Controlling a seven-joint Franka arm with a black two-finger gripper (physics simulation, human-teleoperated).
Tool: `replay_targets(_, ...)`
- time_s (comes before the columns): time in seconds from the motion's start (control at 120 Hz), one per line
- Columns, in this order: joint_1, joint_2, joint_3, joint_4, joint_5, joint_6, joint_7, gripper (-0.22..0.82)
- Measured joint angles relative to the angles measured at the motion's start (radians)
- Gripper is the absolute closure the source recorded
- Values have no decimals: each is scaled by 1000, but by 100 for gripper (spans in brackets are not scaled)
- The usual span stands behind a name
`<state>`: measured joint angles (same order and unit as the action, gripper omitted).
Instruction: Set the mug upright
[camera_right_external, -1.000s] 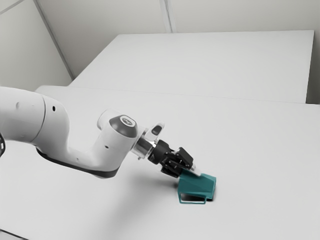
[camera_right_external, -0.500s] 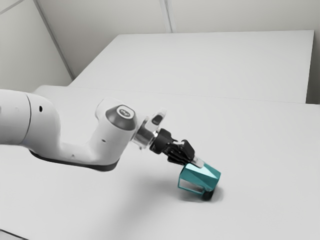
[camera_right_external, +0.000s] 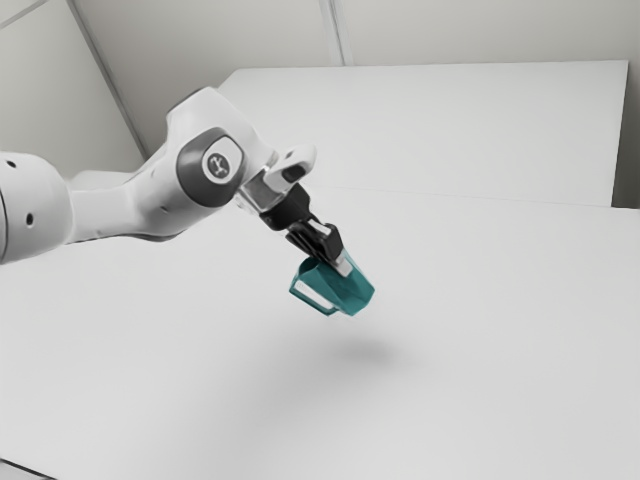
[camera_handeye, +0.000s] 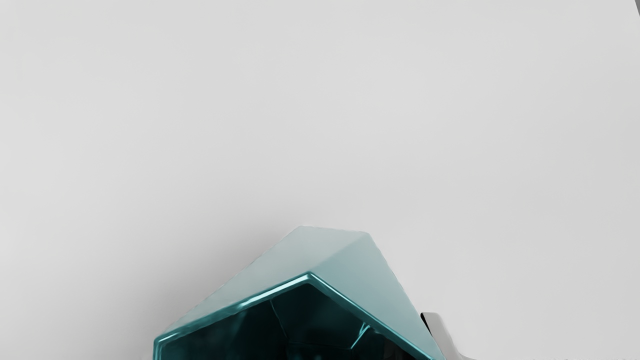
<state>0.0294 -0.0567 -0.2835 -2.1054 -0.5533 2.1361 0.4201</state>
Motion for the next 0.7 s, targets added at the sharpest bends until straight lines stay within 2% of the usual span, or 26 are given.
replay_targets(0.083,11,2,23,59,125,-59,-53,78)
replay_targets(0.3,-4,18,86,117,353,-142,-144,78)
replay_targets(0.442,9,58,107,131,439,-158,-180,78)
replay_targets(0.7,32,152,107,131,526,-133,-232,78)
